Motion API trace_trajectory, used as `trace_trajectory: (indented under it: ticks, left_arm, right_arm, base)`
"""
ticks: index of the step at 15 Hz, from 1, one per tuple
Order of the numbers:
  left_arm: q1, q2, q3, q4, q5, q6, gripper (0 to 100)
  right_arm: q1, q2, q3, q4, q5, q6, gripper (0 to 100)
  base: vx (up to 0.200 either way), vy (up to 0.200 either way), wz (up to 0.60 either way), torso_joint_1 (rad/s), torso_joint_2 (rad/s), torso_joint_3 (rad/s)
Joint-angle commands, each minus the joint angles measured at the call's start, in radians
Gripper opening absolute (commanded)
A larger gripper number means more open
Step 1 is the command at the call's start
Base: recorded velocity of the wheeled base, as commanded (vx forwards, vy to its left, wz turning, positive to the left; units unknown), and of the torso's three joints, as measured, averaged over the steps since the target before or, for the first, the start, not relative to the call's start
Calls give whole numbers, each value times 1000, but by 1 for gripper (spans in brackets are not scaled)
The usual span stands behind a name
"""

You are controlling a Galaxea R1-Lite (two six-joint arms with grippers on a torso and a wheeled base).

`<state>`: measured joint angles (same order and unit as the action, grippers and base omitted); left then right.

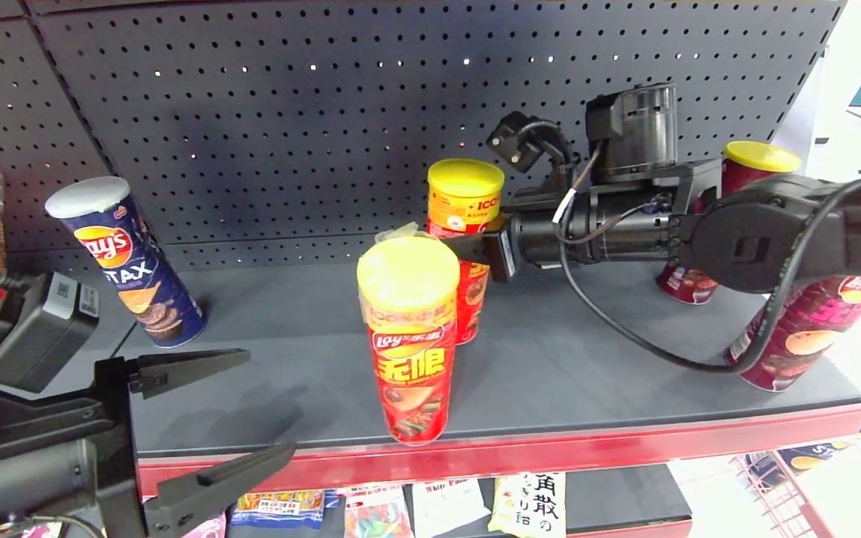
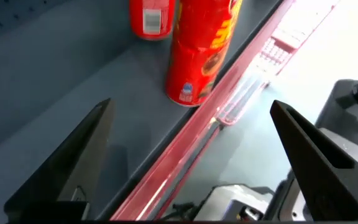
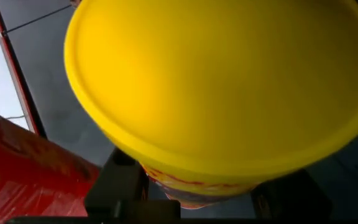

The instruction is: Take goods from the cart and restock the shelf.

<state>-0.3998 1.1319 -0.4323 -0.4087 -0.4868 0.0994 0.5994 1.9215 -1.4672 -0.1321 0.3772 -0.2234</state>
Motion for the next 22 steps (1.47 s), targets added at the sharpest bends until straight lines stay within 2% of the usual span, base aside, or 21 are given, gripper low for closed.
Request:
trace_trajectory:
  ticks: [1,9,10,14,19,22]
  left_arm:
    - [15,-41,1,16,14,0,100]
    - [21,-46,-3,13,7,-1,100]
    - [21,-46,-3,13,7,0,100]
    - [22,-44,1,13,10,0,100]
    - [27,-41,4,16,16,0,100]
    - [85,-15,9,14,16,11,100]
  right_arm:
    - [2,44,-41,-1,0,-1,0]
    - [5,74,-68,-1,2,-2,0]
    - [5,73,-64,-1,2,-2,100]
    - [5,24,-21,-1,2,1,100]
    - [-10,-142,163,-1,-49,7,100]
    - [-26,-302,344,-1,-101,9,100]
  base:
    - [0,0,0,0,0,0]
    - [0,0,0,0,0,0]
    - [0,0,0,0,0,0]
    - [0,0,0,0,0,0]
    - [0,0,0,0,0,0]
    - [0,0,0,0,0,0]
